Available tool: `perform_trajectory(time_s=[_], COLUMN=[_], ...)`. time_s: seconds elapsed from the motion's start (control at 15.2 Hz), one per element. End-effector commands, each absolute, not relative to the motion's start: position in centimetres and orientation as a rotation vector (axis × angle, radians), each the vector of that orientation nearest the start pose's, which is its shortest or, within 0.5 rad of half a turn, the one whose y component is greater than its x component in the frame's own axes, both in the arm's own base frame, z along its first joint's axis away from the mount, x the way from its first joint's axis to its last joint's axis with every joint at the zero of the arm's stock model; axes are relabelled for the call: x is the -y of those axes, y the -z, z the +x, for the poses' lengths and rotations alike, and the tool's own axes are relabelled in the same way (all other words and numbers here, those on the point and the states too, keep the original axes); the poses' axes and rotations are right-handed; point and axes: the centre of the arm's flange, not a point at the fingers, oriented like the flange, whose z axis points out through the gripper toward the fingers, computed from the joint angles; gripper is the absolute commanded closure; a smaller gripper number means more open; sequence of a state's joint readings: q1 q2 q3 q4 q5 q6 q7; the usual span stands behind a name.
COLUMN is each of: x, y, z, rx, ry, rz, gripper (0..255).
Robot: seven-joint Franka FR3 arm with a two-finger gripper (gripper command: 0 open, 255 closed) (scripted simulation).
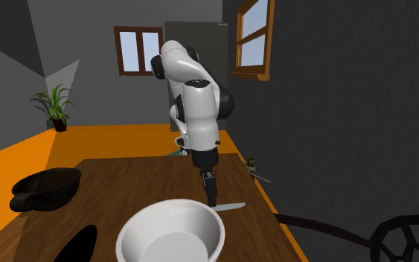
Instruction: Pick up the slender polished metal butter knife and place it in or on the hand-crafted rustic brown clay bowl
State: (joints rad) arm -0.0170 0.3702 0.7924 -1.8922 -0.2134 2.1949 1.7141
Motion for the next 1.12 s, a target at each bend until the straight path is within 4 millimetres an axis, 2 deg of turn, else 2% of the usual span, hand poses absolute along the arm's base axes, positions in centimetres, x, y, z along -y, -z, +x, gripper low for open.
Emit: perform_trajectory(time_s=[0.0, 0.33, 0.79, 0.86, 1.06], x=[-40.9, -41.1, -41.1, -41.1, -41.1], y=[-35.5, -33.1, -33.1, -33.1, -33.0], z=[47.0, 47.0, 47.0, 47.0, 47.0], rx=[-1.282, -1.282, -1.282, -1.282, -1.282], ry=[-0.094, -0.094, -0.094, -0.094, -0.094], rz=[-2.781, -2.781, -2.781, -2.781, -2.781], gripper=[0, 0, 0, 255, 255])
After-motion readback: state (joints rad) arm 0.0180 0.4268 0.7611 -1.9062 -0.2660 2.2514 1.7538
